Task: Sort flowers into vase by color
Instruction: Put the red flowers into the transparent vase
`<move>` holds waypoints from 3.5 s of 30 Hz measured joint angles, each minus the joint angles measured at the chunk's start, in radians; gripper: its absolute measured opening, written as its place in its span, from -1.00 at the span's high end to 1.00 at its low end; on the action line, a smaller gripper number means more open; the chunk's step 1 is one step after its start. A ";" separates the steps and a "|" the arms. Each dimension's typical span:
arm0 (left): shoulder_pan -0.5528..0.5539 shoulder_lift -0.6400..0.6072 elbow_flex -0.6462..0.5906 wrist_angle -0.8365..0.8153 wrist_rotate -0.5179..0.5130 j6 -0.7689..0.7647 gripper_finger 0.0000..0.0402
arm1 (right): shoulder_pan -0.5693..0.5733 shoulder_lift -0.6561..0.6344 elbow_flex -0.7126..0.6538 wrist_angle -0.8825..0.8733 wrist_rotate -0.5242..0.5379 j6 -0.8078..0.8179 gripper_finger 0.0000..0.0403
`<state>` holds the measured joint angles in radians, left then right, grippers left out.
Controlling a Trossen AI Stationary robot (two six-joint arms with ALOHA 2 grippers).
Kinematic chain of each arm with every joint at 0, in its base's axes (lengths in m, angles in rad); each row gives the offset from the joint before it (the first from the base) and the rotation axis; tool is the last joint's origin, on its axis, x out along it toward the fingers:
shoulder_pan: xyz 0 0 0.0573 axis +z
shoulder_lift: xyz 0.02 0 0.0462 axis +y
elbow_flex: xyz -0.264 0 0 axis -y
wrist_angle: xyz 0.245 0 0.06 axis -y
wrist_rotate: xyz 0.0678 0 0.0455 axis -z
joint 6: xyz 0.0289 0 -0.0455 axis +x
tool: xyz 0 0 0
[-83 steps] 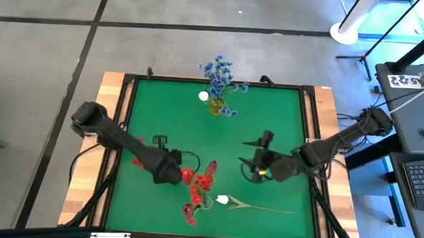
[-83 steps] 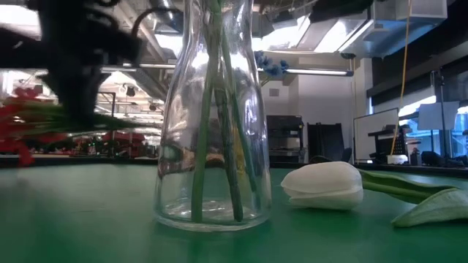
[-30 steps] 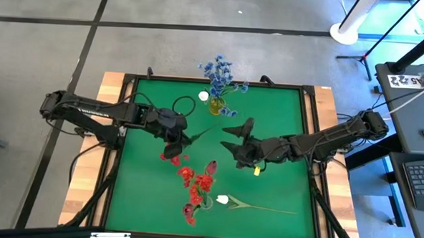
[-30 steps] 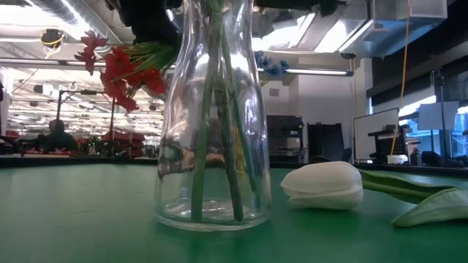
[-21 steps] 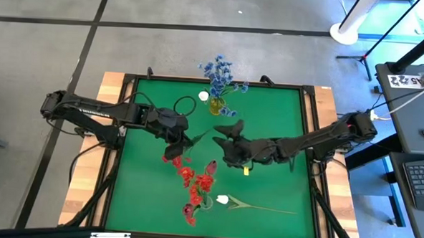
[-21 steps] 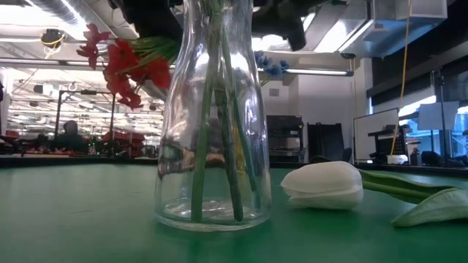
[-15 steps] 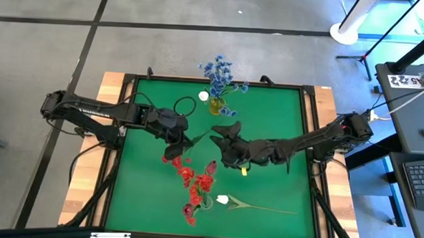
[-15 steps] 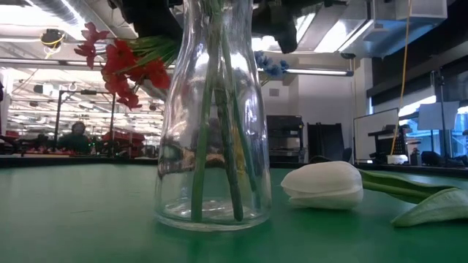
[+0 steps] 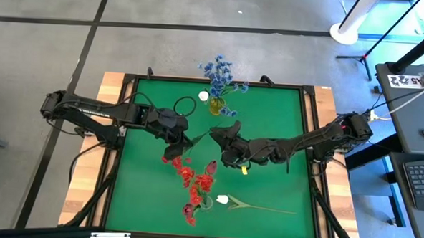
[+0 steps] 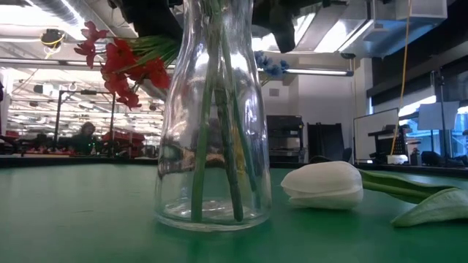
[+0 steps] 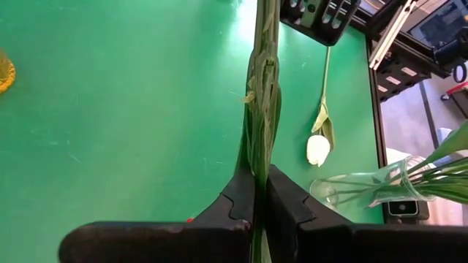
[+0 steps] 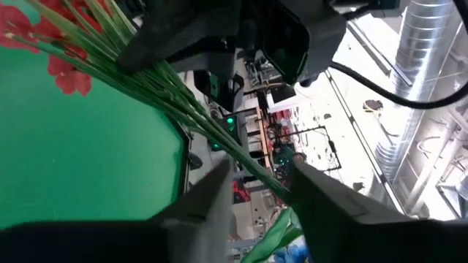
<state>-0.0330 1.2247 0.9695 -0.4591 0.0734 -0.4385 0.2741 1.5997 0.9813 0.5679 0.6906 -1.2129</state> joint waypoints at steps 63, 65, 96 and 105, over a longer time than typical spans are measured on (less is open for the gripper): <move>-0.067 0.021 -0.002 -0.065 -0.028 -0.111 0.93 | -0.001 -0.001 -0.001 -0.068 -0.072 0.007 0.08; -0.069 0.043 -0.002 -0.059 -0.011 -0.111 0.93 | -0.001 -0.001 -0.001 -0.068 -0.065 0.005 0.08; -0.039 0.106 -0.002 -0.060 0.033 -0.103 0.93 | 0.000 -0.001 -0.001 -0.206 -0.099 0.170 0.13; -0.068 0.106 -0.002 -0.034 0.067 -0.105 0.93 | -0.020 -0.001 -0.001 -0.271 -0.081 0.163 0.23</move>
<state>-0.1012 1.3312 0.9680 -0.4927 0.1406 -0.5434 0.2539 1.5990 0.9806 0.2974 0.6099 -1.0498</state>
